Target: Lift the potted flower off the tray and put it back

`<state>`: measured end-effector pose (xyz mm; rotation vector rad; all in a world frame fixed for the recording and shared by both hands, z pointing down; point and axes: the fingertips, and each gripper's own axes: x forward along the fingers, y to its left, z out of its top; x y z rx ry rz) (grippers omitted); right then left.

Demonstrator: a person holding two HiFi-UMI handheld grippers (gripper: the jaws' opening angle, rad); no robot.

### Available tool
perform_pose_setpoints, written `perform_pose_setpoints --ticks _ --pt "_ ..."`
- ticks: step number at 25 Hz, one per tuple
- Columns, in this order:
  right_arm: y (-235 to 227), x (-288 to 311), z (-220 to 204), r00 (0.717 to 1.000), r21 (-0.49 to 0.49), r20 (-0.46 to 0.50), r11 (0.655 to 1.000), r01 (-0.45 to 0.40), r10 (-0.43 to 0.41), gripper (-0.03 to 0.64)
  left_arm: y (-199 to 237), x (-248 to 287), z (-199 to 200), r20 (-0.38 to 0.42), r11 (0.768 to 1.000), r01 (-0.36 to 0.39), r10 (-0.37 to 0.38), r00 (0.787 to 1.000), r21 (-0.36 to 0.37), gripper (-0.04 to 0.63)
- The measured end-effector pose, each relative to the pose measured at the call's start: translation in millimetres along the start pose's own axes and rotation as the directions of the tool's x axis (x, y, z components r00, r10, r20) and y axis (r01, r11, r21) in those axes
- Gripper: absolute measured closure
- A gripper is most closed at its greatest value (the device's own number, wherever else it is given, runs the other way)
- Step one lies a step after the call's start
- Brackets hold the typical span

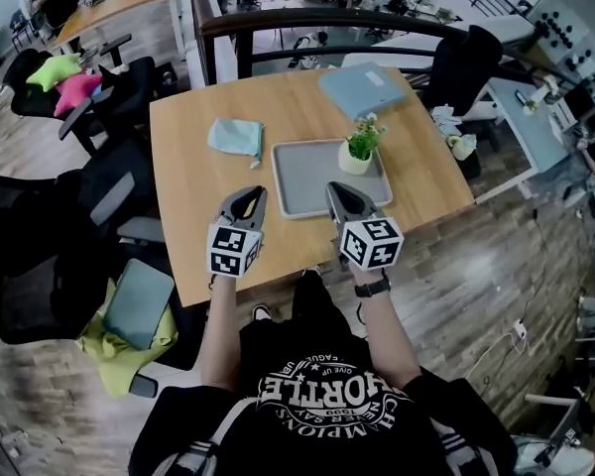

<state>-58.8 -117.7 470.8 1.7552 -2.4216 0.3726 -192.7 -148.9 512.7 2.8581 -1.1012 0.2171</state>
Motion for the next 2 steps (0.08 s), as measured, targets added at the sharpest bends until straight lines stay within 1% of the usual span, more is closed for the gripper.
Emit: perform_pose_setpoints --ticks 1,2 --pt "-8 5 -11 0.999 -0.013 -0.048 1.000 0.004 -0.004 0.598 2 4 -21 -0.073 0.999 0.023 -0.021 0.997 0.026 0.563" --pt "-15 10 -22 0.995 -0.027 -0.097 1.000 0.005 -0.008 0.598 4 8 -42 -0.151 0.997 0.051 -0.042 0.988 0.055 0.563"
